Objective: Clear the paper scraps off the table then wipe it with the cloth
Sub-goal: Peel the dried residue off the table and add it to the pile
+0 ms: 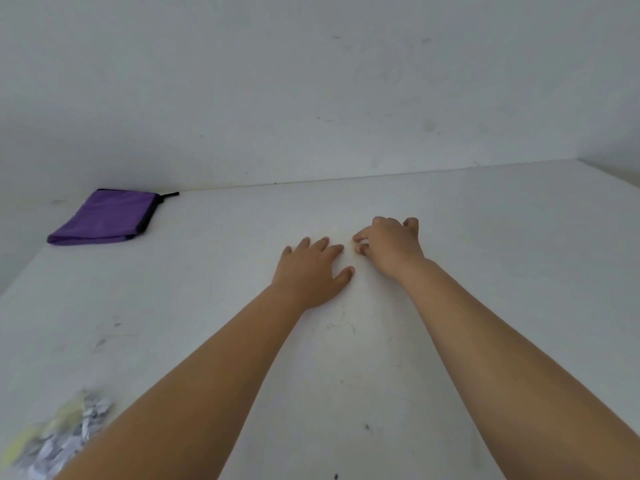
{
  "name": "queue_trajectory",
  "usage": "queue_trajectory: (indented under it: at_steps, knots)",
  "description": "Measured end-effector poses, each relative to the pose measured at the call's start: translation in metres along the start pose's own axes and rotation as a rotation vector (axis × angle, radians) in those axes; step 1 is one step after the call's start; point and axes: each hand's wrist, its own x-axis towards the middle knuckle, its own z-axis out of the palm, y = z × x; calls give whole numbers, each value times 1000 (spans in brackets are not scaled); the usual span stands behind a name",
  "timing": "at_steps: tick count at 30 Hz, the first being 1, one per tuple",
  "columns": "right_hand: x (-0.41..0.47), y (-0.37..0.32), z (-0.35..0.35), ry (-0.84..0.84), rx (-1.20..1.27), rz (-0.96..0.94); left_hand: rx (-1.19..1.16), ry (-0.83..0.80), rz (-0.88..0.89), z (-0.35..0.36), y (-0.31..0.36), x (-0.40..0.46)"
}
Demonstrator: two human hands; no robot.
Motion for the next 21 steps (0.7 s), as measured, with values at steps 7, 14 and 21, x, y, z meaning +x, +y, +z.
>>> queue_trajectory:
  at_steps: [7, 14, 21]
  knots:
    - [3, -1, 9, 136, 205, 44, -7, -31, -13, 3, -1, 1]
    - [10, -6, 6, 45, 210, 78, -38, 12, -23, 4, 2, -1]
    - [20, -6, -2, -113, 188, 89, -64, 48, -31, 9, 0, -1]
